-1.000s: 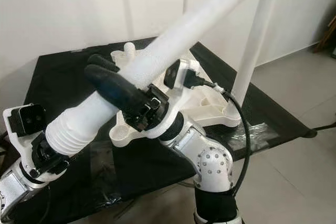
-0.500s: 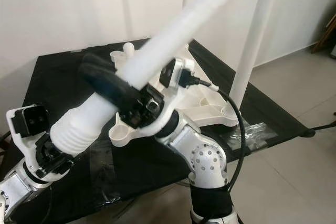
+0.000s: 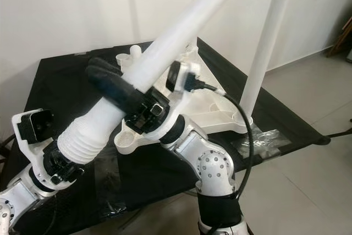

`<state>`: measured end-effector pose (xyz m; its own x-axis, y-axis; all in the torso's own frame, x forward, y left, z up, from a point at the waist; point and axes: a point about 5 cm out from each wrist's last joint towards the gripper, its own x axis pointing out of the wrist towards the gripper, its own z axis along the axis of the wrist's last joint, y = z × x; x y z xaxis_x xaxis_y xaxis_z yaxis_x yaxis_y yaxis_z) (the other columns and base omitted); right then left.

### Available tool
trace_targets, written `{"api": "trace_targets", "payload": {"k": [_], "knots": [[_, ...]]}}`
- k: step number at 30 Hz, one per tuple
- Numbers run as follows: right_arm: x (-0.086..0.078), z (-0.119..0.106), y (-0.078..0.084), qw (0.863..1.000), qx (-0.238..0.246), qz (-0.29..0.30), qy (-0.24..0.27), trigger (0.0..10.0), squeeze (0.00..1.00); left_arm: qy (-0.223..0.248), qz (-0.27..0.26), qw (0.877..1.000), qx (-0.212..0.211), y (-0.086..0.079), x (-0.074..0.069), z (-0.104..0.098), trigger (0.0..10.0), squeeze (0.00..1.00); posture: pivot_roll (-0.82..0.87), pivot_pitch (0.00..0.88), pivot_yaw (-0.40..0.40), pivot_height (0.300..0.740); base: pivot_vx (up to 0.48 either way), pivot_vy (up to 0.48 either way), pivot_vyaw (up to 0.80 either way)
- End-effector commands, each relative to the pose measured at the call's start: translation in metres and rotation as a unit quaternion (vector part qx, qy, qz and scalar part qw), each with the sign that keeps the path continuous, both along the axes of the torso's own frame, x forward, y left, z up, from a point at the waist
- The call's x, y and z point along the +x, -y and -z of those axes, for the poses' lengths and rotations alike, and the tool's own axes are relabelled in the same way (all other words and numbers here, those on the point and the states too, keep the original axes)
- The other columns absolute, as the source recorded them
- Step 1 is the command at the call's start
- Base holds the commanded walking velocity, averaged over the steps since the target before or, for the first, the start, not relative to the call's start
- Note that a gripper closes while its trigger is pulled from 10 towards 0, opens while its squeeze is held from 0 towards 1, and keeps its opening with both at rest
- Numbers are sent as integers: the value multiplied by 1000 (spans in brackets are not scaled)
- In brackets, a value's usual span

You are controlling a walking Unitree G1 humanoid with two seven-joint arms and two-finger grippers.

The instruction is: Building children table

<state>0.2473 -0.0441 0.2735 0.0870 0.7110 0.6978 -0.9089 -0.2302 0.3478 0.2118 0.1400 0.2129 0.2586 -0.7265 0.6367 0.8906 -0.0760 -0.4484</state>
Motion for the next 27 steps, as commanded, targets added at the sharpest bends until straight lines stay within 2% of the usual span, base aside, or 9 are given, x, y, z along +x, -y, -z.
{"api": "trace_targets", "payload": {"k": [1, 8, 17, 20, 22, 23, 24, 25, 27], "knots": [[6, 0, -3, 1000, -9, 20, -8, 0, 0, 14, 7, 1000, 18, 1, -1, -3, 10000, 1000, -24, 0, 27, 740, 0, 0, 0], [19, -18, 23, 998, 17, 67, 10, 0, 0, -6, -44, 990, 135, -38, -6, 23, 10000, 1000, -24, 0, 32, 740, 0, 0, 0], [28, -29, 40, 993, 22, 110, 27, 0, 0, -20, -91, 976, 196, -60, -9, 39, 10000, 1000, -25, 0, 30, 740, 0, 0, 0], [36, -21, 35, 984, -70, 158, 45, 0, 0, -27, -158, 954, 253, -69, 2, 48, 10000, 1000, -28, 0, 30, 740, 0, 0, 0], [47, -6, 29, 960, -180, 207, 56, 0, 0, -26, -230, 924, 304, -75, 16, 53, 10000, 1000, -25, 0, 25, 740, 0, 0, 0], [57, 7, 28, 939, -240, 240, 53, 392, 0, -31, -281, 898, 335, -79, 29, 55, 10000, 71, -23, 0, 22, 740, 0, 0, 0], [57, 7, 28, 939, -240, 240, 53, 392, 0, -31, -281, 898, 335, -79, 29, 55, 10000, 71, -23, 0, 22, 740, 0, 0, 0], [65, 19, 29, 918, -289, 266, 51, 392, 0, -27, -336, 871, 357, -82, 40, 54, 10000, 71, -21, 0, 19, 740, 0, 0, 0], [78, 35, 36, 885, -345, 309, 39, 8353, 0, -37, -430, 825, 366, -80, 60, 47, 10000, 0, -13, 11, 12, 740, 0, 0, 0]]}}
